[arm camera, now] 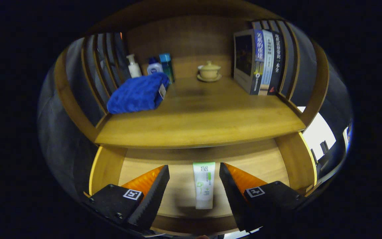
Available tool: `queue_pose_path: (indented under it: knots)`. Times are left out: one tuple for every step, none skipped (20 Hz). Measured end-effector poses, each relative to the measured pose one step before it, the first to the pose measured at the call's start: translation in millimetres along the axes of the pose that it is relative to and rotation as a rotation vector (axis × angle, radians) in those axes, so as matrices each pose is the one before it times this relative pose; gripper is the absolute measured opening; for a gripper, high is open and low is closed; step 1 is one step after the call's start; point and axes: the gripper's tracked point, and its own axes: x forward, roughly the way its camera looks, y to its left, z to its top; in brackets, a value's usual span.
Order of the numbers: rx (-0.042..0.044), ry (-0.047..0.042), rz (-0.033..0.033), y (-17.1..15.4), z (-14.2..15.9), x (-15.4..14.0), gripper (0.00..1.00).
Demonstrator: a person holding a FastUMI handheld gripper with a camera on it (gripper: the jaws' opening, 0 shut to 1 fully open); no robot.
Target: Pull open the drawer, take out the items inside it, and place them on the countertop above the cabinet.
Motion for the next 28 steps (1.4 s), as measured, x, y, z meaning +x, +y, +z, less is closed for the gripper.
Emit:
queue_pose_path:
  knots:
    - [-0.00282, 0.03844, -0.00928, -1.25, -4.56, 6.21, 0.98]
    - [-0.00669, 0.03549, -0.00502, 1.07, -4.75, 7.12, 0.98]
    - [-0.00745, 0.03889, -0.00689, 1.58, -6.35, 6.32, 0.98]
    - [-0.01083, 0.04159, -0.00440, 1.59, -7.68, 6.15, 0.98]
    - [-0.00817, 0.03445, -0.01354, 0.09, -5.81, 5.08, 0.98]
    - [-0.01218, 0.03277, -0.01464, -3.58, -4.77, 3.87, 0.98]
    - [-0.00974, 0.02733, -0.01355, -2.36, -4.53, 5.37, 0.98]
    - [0.00021, 0.02717, -0.00870, -3.15, -6.06, 6.06, 0.98]
    - [0.00549, 0.02315, -0.00133, -0.88, -3.91, 4.61, 0.98]
    - [0.00646, 0.02299, -0.00103, -0.40, -3.39, 4.09, 0.98]
    - [0.00095, 0.02208, -0.00020, -0.27, -3.06, 3.15, 0.98]
    - [-0.00075, 0.02622, -0.00030, 1.21, -4.40, 3.75, 0.98]
    - [-0.00056, 0.02230, -0.00231, -0.73, -3.11, 2.01, 0.98]
    - [-0.00233, 0.02040, -0.00278, -1.35, -4.17, 2.64, 0.98]
    - [-0.00241, 0.01853, -0.00902, -1.87, -2.82, 1.30, 0.97]
    - [-0.00465, 0.01912, -0.01423, -3.00, -2.48, 1.19, 0.96]
    - [-0.00658, 0.01869, -0.00545, -1.64, -2.17, -0.19, 0.89]
    - [-0.00094, 0.01876, 0.01739, 1.96, -1.23, -3.38, 0.81]
    - [0.00048, 0.00105, -0.00610, -2.36, 1.71, -3.64, 0.74]
    - [0.00296, -0.00013, 0.00369, -0.40, 0.35, 0.31, 0.66]
    - [0.00167, 0.00656, 0.01329, 0.75, -0.51, -2.91, 0.58]
    - [0.00376, -0.00327, 0.01098, -0.16, 1.14, -2.40, 0.58]
    - [0.00299, -0.01121, 0.00382, -1.12, 3.38, -2.53, 0.54]
    - [-0.00309, -0.01343, 0.00545, -2.12, 5.73, -5.26, 0.51]
    - [0.00325, -0.00761, 0.01071, -0.84, 3.86, -6.53, 0.48]
    - [0.01200, -0.01649, 0.01678, 0.67, 6.80, -9.52, 0.44]
    - [0.00963, -0.01636, 0.01621, 0.78, 8.01, -10.37, 0.44]
    - [0.00828, -0.01709, 0.00994, -0.29, 8.86, -11.20, 0.44]
